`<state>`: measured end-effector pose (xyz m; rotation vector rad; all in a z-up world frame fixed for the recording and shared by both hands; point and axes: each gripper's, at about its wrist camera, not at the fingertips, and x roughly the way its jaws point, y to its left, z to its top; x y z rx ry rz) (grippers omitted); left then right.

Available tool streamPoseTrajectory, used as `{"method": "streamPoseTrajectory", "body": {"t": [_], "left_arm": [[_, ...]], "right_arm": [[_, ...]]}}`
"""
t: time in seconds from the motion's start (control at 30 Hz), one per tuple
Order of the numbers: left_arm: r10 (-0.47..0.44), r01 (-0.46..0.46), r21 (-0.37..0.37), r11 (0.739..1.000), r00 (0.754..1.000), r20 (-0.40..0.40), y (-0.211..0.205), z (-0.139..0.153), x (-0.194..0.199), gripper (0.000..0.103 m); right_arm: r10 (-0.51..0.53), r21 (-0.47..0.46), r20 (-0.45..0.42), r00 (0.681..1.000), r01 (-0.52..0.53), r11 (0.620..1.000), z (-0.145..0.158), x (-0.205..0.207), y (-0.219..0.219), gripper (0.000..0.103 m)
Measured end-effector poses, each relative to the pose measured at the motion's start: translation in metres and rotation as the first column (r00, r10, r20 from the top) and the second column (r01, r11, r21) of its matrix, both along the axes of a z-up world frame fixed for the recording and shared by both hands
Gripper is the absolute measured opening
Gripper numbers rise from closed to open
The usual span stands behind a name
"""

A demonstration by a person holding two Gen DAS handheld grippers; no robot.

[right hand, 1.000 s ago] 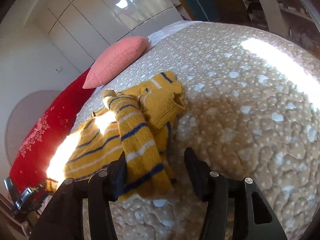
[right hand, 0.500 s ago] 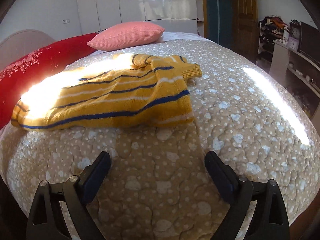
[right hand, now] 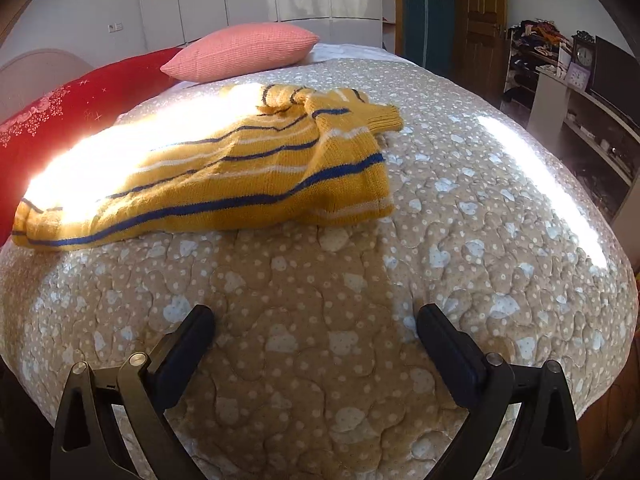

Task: Fold small clothes
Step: 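Release the sweater and pull both grippers back from the bed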

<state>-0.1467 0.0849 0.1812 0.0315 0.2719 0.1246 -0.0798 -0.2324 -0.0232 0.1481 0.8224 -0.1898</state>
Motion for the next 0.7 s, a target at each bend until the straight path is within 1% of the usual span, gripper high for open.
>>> {"method": "streamPoseTrajectory", "body": {"t": [0.1, 0.17, 0.3, 0.4, 0.5, 0.57, 0.63, 0.7], "left_arm": [[-0.003, 0.002, 0.014, 1.000, 0.999, 0.051, -0.001, 0.009, -0.014, 0.103], [-0.032, 0.031, 0.017, 0.999, 0.997, 0.064, -0.001, 0.014, -0.019, 0.103], [-0.082, 0.080, 0.044, 0.996, 0.996, 0.038, -0.011, 0.016, -0.021, 0.103], [-0.083, 0.081, 0.080, 0.994, 0.996, 0.026, -0.021, 0.014, -0.021, 0.103], [-0.078, 0.075, 0.085, 0.994, 0.996, 0.031, -0.026, 0.013, -0.023, 0.103], [-0.077, 0.075, 0.073, 0.995, 0.997, 0.025, -0.027, 0.013, -0.022, 0.103], [-0.079, 0.077, 0.062, 0.995, 0.997, 0.026, -0.029, 0.013, -0.023, 0.103], [-0.086, 0.085, 0.059, 0.995, 0.996, 0.026, -0.031, 0.013, -0.022, 0.103]], "right_arm": [[-0.007, -0.004, 0.017, 1.000, 0.007, 1.000, 0.000, -0.005, 0.001, 0.102], [-0.015, -0.012, 0.027, 1.000, 0.016, 1.000, 0.000, -0.009, 0.003, 0.102], [-0.005, -0.017, -0.011, 1.000, 0.005, 1.000, 0.004, -0.014, 0.007, 0.102], [-0.022, 0.021, 0.015, 1.000, 0.022, 1.000, 0.011, -0.025, 0.003, 0.102], [-0.015, 0.067, 0.081, 0.997, 0.010, 0.998, 0.023, -0.042, 0.001, 0.102], [0.005, 0.062, 0.134, 0.991, -0.014, 0.998, 0.035, -0.054, 0.005, 0.102], [0.007, 0.018, 0.215, 0.977, -0.011, 1.000, 0.051, -0.069, 0.011, 0.102], [-0.015, -0.071, 0.330, 0.944, 0.040, 0.997, 0.069, -0.090, 0.023, 0.102]]}}
